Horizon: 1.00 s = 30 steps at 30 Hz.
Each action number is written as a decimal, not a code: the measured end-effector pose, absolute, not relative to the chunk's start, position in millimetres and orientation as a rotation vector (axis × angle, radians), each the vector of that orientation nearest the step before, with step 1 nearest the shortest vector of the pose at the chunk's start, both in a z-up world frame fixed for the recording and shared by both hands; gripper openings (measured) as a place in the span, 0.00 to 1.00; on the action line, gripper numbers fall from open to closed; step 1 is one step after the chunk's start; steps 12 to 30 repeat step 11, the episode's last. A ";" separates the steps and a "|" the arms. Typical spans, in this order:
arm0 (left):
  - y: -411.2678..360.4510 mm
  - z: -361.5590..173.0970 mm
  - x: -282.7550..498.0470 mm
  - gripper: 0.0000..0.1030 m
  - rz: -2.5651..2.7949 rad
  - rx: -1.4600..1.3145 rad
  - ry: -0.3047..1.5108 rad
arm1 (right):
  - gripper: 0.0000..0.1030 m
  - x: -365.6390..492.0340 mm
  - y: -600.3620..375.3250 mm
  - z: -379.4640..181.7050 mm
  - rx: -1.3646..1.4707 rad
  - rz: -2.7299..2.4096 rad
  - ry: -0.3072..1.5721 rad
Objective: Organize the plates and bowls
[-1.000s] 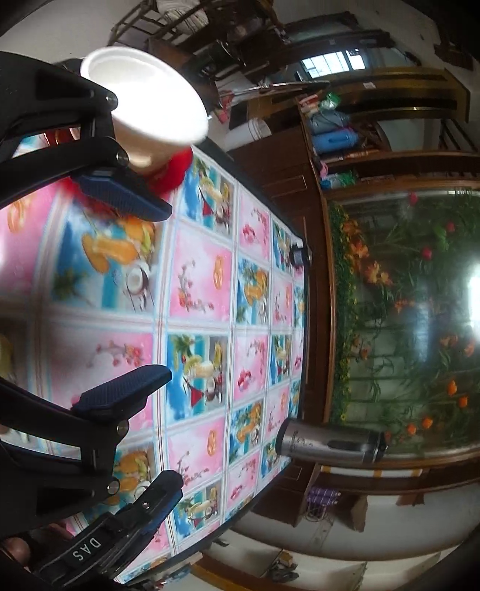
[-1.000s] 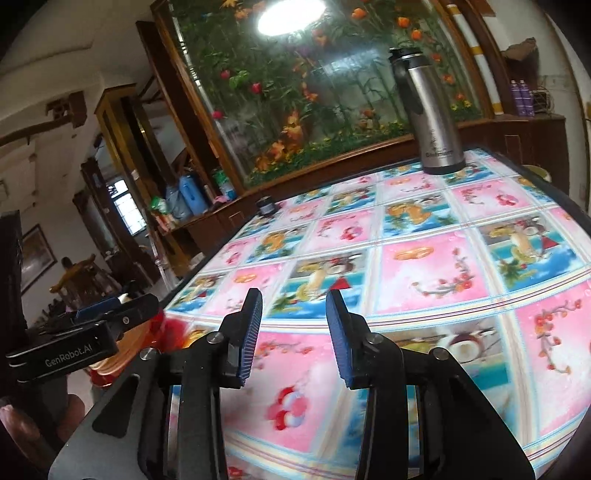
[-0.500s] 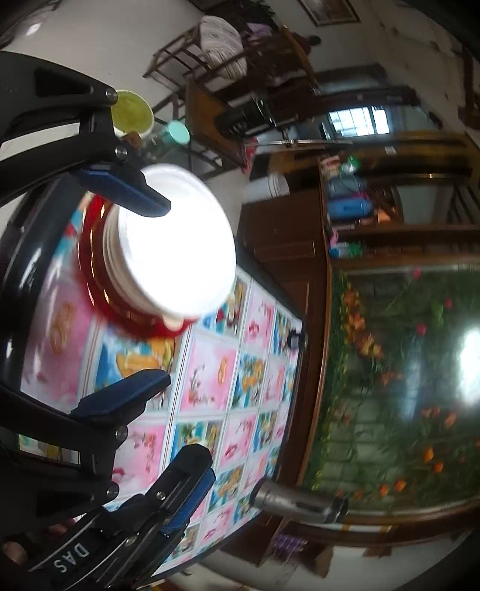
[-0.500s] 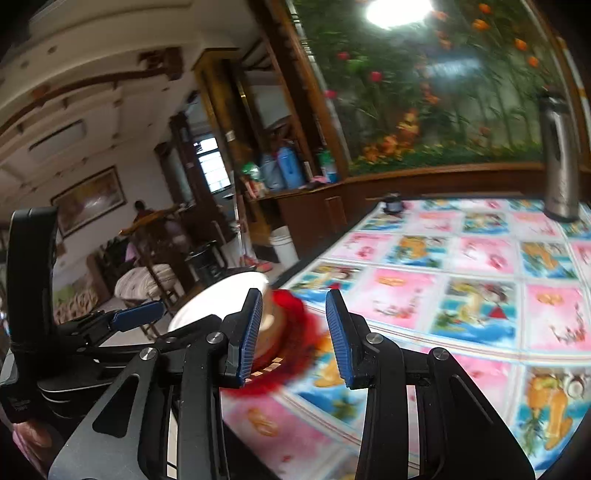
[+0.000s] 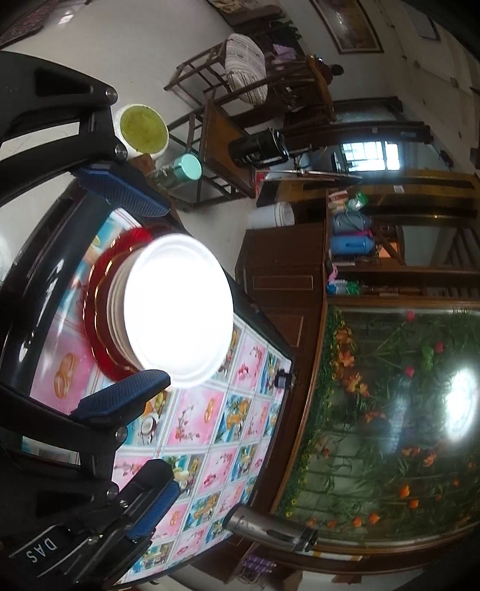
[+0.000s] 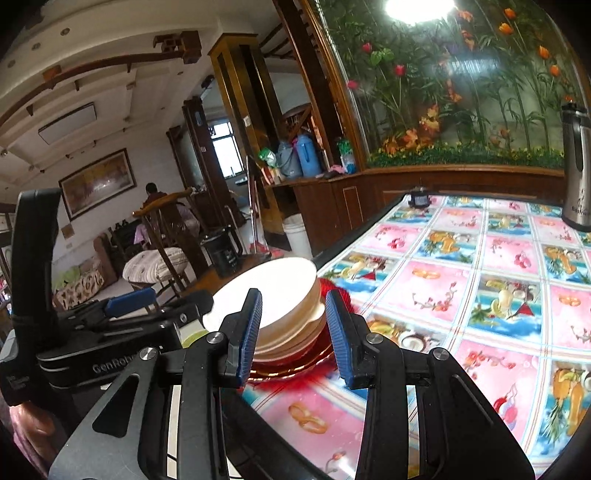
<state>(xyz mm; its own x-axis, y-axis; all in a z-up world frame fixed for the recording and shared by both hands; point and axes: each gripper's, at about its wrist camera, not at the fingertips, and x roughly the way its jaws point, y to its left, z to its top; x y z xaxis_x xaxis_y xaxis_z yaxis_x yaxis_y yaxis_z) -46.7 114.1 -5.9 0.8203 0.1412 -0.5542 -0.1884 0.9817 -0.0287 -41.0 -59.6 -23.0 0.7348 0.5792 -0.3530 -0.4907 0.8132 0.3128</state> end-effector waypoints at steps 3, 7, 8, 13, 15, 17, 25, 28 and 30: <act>122.1 -9.7 -47.1 0.83 0.204 -0.093 0.592 | 0.35 -39.1 -52.9 -27.9 0.196 0.596 0.480; 132.6 -15.0 -48.2 0.83 0.242 -0.101 0.591 | 0.35 -36.7 -47.0 -31.9 0.188 0.599 0.503; 134.7 -16.1 -47.9 0.83 0.247 -0.105 0.592 | 0.35 -35.3 -46.7 -33.3 0.190 0.599 0.509; 135.4 -18.3 -44.3 0.83 0.239 -0.104 0.611 | 0.35 -33.0 -46.6 -35.5 0.199 0.592 0.526; 135.4 -18.3 -44.3 0.83 0.239 -0.104 0.611 | 0.35 -33.0 -46.6 -35.5 0.199 0.592 0.526; 135.4 -18.3 -44.3 0.83 0.239 -0.104 0.611 | 0.35 -33.0 -46.6 -35.5 0.199 0.592 0.526; 135.4 -18.3 -44.3 0.83 0.239 -0.104 0.611 | 0.35 -33.0 -46.6 -35.5 0.199 0.592 0.526; 135.4 -18.3 -44.3 0.83 0.239 -0.104 0.611 | 0.35 -33.0 -46.6 -35.5 0.199 0.592 0.526; 135.4 -18.3 -44.3 0.83 0.239 -0.104 0.611 | 0.35 -33.0 -46.6 -35.5 0.199 0.592 0.526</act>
